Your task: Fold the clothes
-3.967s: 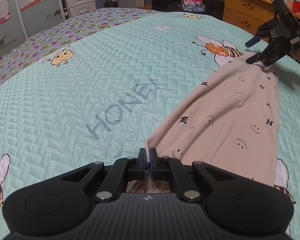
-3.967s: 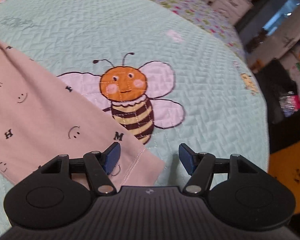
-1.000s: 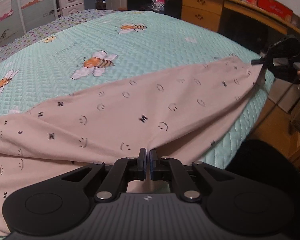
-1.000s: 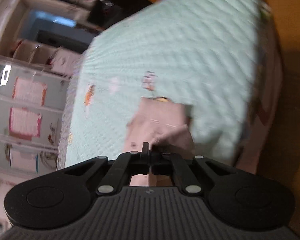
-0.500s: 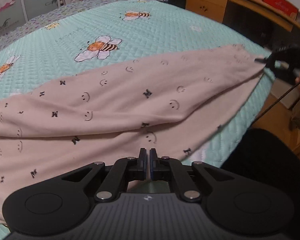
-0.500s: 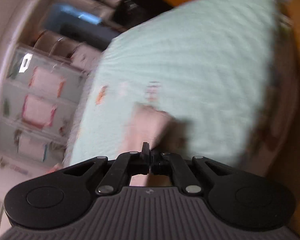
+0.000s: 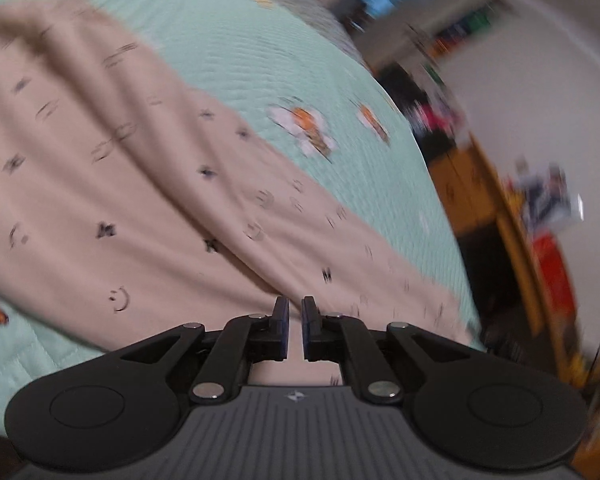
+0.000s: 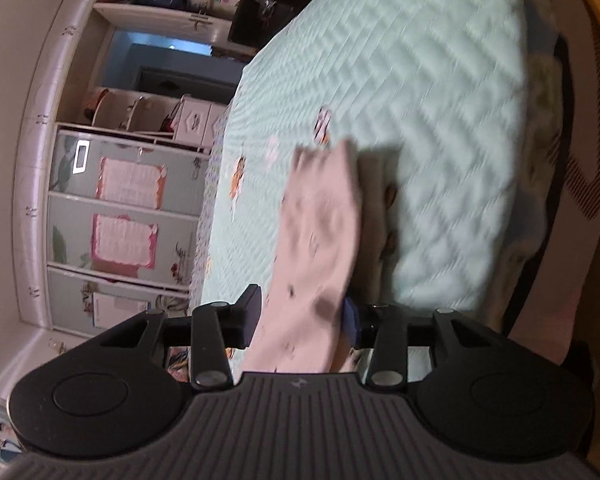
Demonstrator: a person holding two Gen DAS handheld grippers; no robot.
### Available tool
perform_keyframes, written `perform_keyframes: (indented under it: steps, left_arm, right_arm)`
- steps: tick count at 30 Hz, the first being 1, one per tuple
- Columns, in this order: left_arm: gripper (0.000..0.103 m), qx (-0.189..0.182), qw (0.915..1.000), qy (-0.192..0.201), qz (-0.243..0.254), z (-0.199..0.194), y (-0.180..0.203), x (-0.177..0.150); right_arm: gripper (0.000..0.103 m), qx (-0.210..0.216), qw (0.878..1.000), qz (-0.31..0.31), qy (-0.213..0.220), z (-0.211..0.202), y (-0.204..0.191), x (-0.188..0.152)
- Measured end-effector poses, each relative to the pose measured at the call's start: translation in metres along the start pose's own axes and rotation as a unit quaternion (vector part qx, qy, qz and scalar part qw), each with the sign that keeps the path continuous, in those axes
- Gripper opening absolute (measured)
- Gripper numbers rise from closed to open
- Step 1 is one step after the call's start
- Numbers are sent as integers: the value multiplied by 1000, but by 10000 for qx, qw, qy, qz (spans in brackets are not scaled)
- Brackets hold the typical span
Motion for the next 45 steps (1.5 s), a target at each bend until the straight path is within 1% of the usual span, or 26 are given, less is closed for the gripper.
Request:
perform_keyframes:
  steps: [1, 2, 3, 5, 6, 9, 11, 13, 14, 17, 21, 24, 26, 28, 29, 30, 31, 33, 37, 38, 39, 41, 43, 45]
  left_arm:
    - [10, 11, 9997, 78, -220, 0, -3, 3]
    - [15, 55, 9991, 143, -393, 1, -6, 7]
    - [17, 103, 9985, 186, -506, 3, -7, 10]
    - [17, 97, 9977, 259, -613, 6, -6, 18]
    - [17, 152, 9978, 319, -568, 6, -3, 23]
    - [25, 594, 9965, 344, -488, 10, 1, 36]
    - [25, 851, 9934, 301, -708, 13, -3, 40]
    - [25, 985, 9898, 253, -998, 12, -8, 40]
    - [25, 1029, 9890, 226, -1040, 12, -9, 39]
    - [30, 1102, 9875, 188, -1114, 11, -11, 36]
    - [33, 1168, 9855, 225, -1212, 12, -15, 31]
    - [40, 1140, 9853, 295, -1237, 17, -13, 31]
    - [41, 1095, 9854, 334, -1263, 22, -11, 33]
    - [38, 1054, 9852, 362, -1305, 26, -10, 34]
    - [35, 1060, 9859, 367, -1244, 27, -9, 36]
    - [12, 1082, 9870, 376, -1128, 27, -8, 37]
    - [0, 1105, 9880, 384, -1012, 27, -6, 39]
    - [1, 994, 9903, 497, -833, 20, -3, 40]
    - [1, 454, 9954, 748, -402, -13, 17, 41]
    - [1, 316, 9959, 781, -338, -21, 20, 41]
    - [1, 254, 9961, 786, -310, -26, 21, 39]
    - [1, 252, 9964, 760, -284, -31, 19, 35]
    - [1, 416, 9964, 701, -248, -34, 13, 30]
    - [1, 488, 9965, 632, -238, -34, 8, 24]
  right_arm:
    - [45, 25, 10000, -18, -34, 1, -1, -2]
    - [45, 51, 9999, -39, -84, 1, -3, -4]
    - [45, 52, 9999, -63, -134, 1, -5, -7]
    - [45, 10, 9997, -163, -186, -1, -10, -9]
    - [45, -12, 9995, -217, -208, -2, -12, -10]
    - [46, -114, 9990, -338, -252, -5, -17, -13]
    - [46, -159, 9989, -329, -283, -6, -17, -14]
    - [46, -174, 9989, -304, -298, -4, -18, -15]
    - [46, -177, 9989, -296, -307, -4, -19, -15]
    - [46, -178, 9989, -294, -332, -3, -18, -18]
    - [46, -182, 9989, -237, -348, -3, -16, -18]
    - [47, -178, 9988, -270, -371, -1, -17, -19]
    - [46, -169, 9988, -278, -367, -1, -17, -19]
    - [46, -159, 9989, -277, -353, -1, -15, -19]
    - [45, -158, 9989, -278, -345, -1, -15, -19]
    - [45, -160, 9989, -280, -335, -1, -15, -18]
    - [45, -162, 9990, -268, -323, -1, -15, -18]
    - [45, -161, 9993, -174, -290, -1, -14, -17]
    - [45, -129, 9996, 41, -245, -5, -8, -14]
    - [45, -122, 9997, 87, -214, -7, -6, -13]
    - [45, -115, 9997, 130, -183, -9, -4, -13]
    - [47, -97, 9997, 208, -105, -13, -1, -11]
    - [47, -116, 9997, 205, -19, -14, 1, -9]
    - [46, -120, 9998, 184, 2, -14, 2, -6]
Point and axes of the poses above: each gripper's, at about its wrist camera, not at the fingertips, and z roughly the way its jaws point, y to its right, x to its top, the point moved 1 cm from there along z, roughly the way its jaws point, and after that the axes turned 9 degrees about y, right-handed, at the moved point
